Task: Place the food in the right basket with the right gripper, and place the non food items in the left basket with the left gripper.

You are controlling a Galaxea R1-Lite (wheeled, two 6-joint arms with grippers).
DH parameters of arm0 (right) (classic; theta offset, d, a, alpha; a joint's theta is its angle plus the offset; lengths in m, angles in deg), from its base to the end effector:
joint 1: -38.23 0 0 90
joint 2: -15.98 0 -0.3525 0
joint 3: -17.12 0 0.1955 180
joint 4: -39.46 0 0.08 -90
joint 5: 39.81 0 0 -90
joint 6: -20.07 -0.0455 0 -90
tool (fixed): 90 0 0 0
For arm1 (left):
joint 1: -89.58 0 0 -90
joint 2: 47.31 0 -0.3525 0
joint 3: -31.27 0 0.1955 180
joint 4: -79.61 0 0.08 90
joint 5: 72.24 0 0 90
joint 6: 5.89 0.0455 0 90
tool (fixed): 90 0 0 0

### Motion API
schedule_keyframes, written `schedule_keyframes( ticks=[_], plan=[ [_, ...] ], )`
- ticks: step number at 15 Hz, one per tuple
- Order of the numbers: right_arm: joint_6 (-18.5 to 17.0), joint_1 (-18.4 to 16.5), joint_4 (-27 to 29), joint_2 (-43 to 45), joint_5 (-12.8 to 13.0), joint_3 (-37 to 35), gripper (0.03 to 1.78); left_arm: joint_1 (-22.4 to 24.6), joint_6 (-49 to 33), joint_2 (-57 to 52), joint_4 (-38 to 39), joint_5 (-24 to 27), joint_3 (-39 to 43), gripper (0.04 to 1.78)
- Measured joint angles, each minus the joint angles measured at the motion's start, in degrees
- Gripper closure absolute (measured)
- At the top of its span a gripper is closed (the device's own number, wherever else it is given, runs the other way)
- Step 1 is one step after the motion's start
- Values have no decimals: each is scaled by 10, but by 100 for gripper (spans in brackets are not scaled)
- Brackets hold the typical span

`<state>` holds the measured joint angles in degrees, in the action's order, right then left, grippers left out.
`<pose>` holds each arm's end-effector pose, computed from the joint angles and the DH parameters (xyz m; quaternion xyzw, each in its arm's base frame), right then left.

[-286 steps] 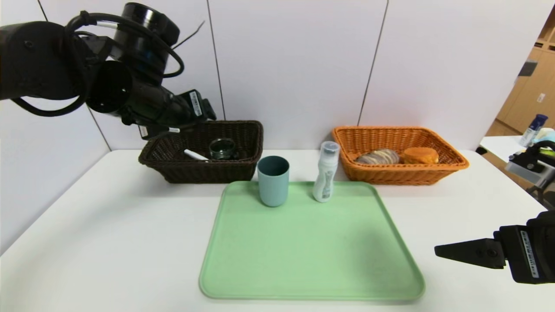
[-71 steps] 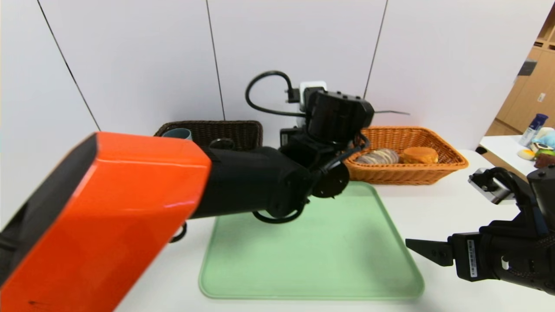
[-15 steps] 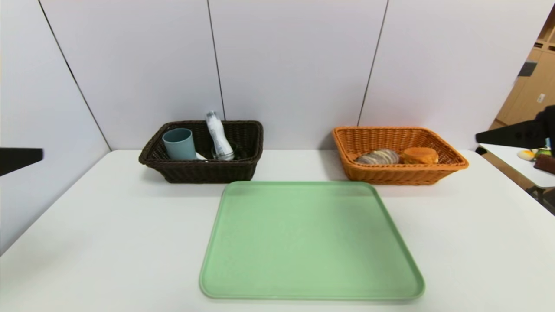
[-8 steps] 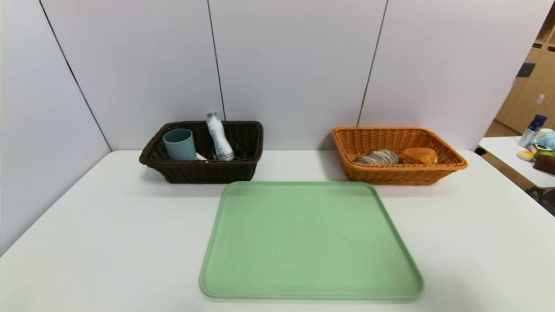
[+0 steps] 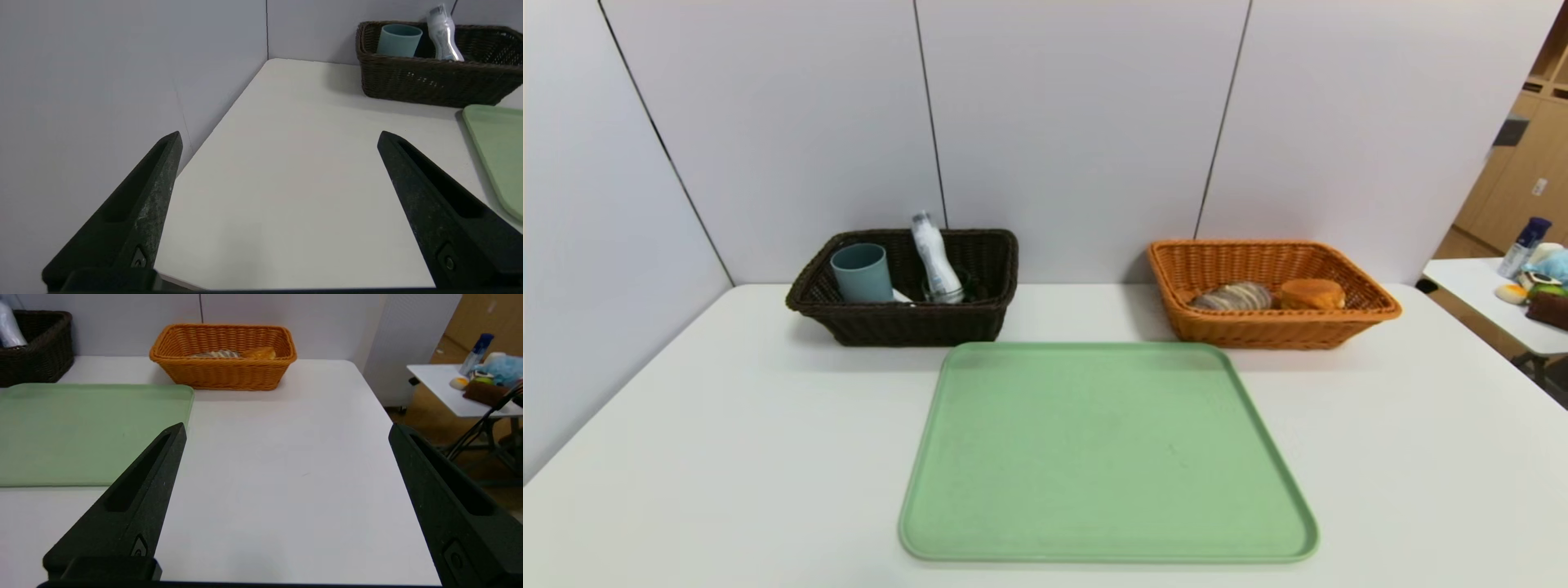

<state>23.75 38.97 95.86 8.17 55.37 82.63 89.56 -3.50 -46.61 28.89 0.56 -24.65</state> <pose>-0.1194 -0.0057 0.2160 -0.0315 -0.0101 -0.0391 0.9987 -0.1179 0.0135 0.1746 0.0147 -0.0357 0.1500 0.9879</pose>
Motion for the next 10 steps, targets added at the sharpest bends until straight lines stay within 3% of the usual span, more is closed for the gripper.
schedule_keyframes(
  ticks=[3, 6, 8, 10],
  plan=[
    [16, -6, -127, 57, 0, -117, 10, 0, 16, -7, 54, 43, 80, 13],
    [34, -7, -325, 74, -15, -305, 10, 0, 21, -9, 211, 64, 248, 13],
    [44, -7, -432, 78, -34, -394, 10, 0, 22, -9, 310, 92, 310, 13],
    [33, -8, -419, 79, -48, -419, 10, 0, 10, -9, 326, 152, 326, 13]
  ],
)
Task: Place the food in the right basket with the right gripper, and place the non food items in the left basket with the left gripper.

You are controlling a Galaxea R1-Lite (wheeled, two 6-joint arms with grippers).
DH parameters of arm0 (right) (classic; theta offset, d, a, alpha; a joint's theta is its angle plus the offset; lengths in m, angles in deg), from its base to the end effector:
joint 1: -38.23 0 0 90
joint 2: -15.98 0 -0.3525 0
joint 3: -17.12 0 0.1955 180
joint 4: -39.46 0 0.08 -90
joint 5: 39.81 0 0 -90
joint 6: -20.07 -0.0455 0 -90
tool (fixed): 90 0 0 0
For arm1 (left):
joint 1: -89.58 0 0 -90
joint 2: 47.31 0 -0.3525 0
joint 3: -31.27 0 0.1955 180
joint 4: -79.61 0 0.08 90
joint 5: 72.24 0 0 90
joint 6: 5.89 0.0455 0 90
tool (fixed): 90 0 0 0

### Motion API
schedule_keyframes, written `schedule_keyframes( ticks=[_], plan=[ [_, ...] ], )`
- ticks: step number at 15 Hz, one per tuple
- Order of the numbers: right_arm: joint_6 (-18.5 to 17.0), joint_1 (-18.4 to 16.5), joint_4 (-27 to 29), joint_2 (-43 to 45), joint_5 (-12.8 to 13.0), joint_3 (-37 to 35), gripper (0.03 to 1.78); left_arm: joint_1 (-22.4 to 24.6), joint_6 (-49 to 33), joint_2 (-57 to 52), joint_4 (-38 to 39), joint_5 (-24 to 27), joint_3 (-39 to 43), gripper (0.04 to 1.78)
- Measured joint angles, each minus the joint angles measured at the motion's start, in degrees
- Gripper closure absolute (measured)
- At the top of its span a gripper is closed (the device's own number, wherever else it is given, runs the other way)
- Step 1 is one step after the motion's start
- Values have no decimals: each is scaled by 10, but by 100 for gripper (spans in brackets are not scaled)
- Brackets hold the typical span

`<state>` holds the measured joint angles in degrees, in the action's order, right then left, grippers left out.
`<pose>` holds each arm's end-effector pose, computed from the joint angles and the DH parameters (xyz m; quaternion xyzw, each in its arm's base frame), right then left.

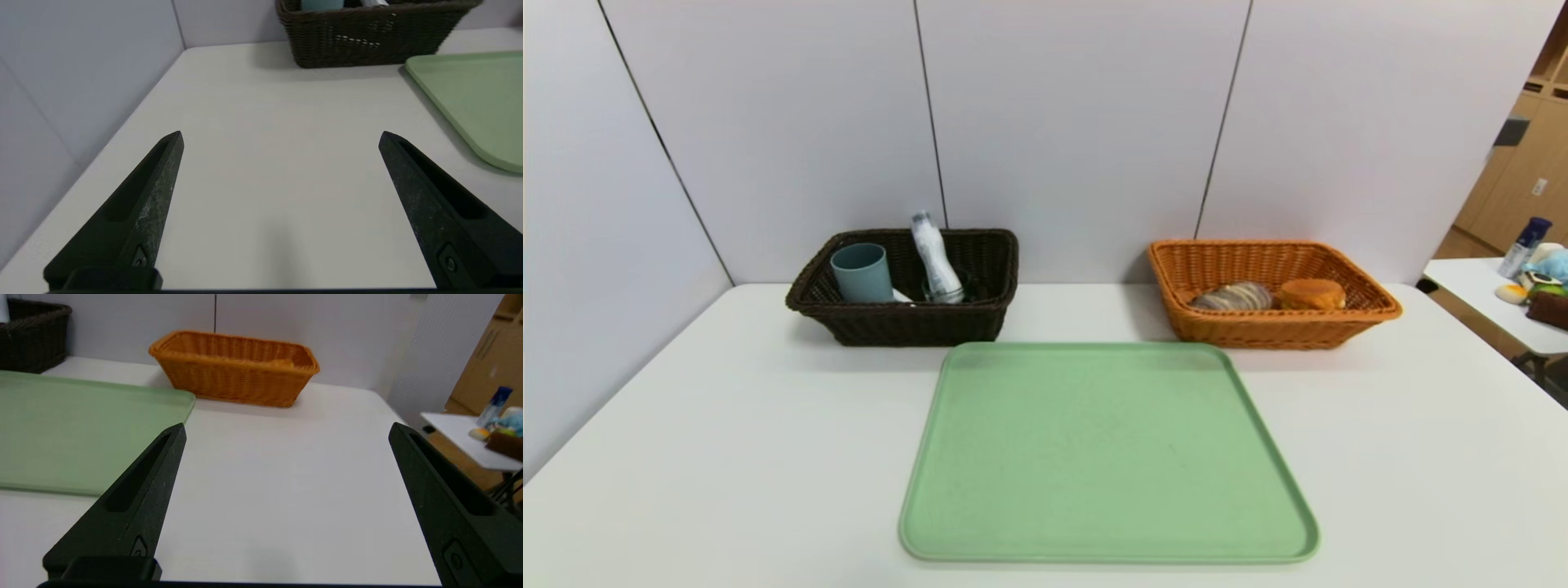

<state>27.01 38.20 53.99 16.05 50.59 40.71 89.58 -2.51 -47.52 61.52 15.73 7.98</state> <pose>-0.0495 -0.0003 0.0979 -0.0601 -0.0792 -0.0086 0.9950 -0.0483 0.0016 0.0885 0.0286 -0.0466 0.0191 0.9983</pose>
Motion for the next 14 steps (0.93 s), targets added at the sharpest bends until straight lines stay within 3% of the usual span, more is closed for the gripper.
schedule_keyframes(
  ticks=[2, 6, 14],
  plan=[
    [-47, 0, 76, 0, -7, -7, 10, 0, -16, 0, -50, 21, 2, 13],
    [-82, 0, 85, 0, 0, -9, 10, 0, -34, 0, -47, 17, 5, 13],
    [-92, 0, 84, 0, 11, -9, 10, 0, -39, 1, -46, 17, 6, 13]
  ],
)
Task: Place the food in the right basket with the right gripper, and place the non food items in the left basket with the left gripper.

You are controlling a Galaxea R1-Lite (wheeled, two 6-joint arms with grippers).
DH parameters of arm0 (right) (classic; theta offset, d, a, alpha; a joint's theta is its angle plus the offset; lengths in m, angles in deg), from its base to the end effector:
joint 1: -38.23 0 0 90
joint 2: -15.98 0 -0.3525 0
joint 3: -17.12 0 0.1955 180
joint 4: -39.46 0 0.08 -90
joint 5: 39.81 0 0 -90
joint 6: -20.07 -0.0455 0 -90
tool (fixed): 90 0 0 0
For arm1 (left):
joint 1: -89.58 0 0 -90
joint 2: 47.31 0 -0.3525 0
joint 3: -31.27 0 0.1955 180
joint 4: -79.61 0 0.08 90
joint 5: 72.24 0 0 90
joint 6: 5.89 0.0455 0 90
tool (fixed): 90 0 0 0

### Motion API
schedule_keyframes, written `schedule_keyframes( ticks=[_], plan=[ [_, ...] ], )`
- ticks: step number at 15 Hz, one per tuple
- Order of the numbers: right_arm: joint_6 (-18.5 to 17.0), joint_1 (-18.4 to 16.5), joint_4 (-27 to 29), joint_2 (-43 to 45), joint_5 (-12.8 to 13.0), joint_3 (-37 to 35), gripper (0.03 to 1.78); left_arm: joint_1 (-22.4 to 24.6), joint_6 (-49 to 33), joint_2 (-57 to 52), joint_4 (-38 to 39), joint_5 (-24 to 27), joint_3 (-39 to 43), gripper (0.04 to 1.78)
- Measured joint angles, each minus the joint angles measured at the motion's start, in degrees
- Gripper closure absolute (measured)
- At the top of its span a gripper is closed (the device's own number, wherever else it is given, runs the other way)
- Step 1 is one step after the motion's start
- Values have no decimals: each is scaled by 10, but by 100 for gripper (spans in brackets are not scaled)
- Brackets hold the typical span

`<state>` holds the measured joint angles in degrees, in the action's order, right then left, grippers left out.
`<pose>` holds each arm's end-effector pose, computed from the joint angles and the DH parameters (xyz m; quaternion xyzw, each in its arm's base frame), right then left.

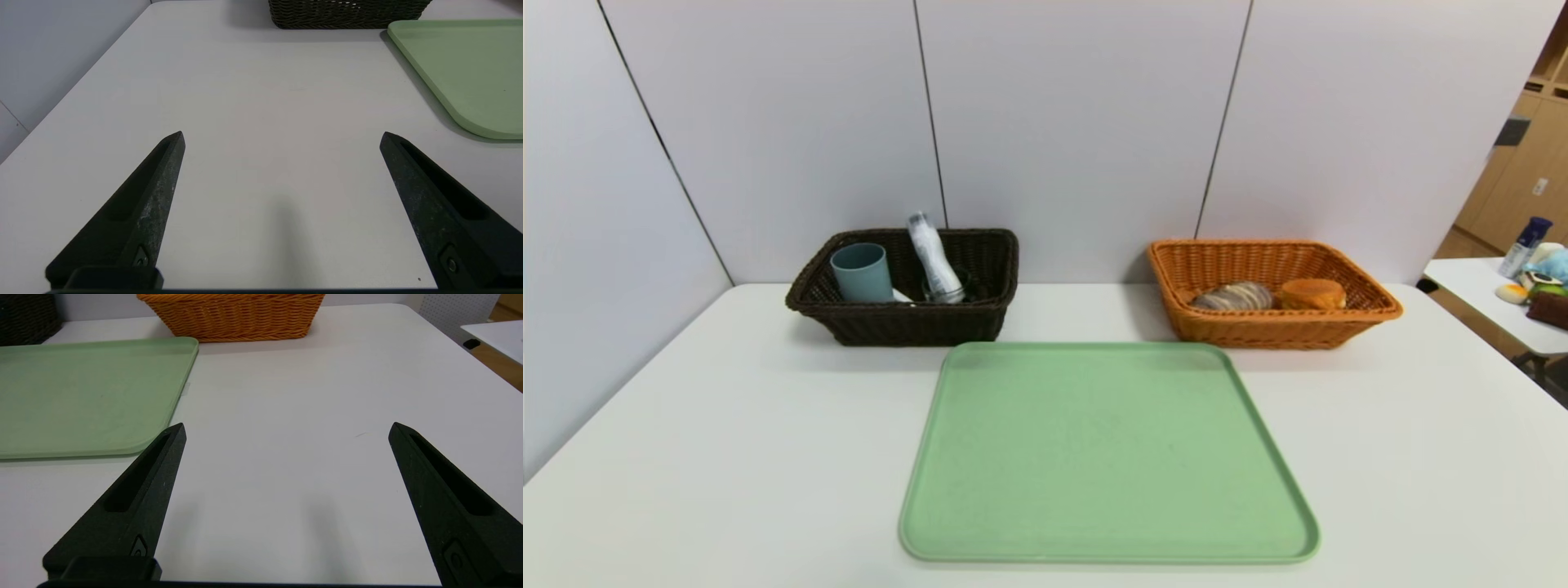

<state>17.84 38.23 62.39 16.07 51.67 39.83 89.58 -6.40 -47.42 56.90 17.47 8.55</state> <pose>-0.0468 -0.0012 0.0749 0.0194 0.0009 -0.0129 0.9997 -0.0468 0.0002 0.0754 -0.0045 -0.0011 0.0025 1.0000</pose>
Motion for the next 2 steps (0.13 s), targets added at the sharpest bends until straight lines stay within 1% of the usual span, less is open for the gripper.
schedule_keyframes(
  ticks=[2],
  plan=[
    [0, 0, 0, 0, 0, 0, 10, 0, 0, 0, 0, 0, 0, 13]
  ],
)
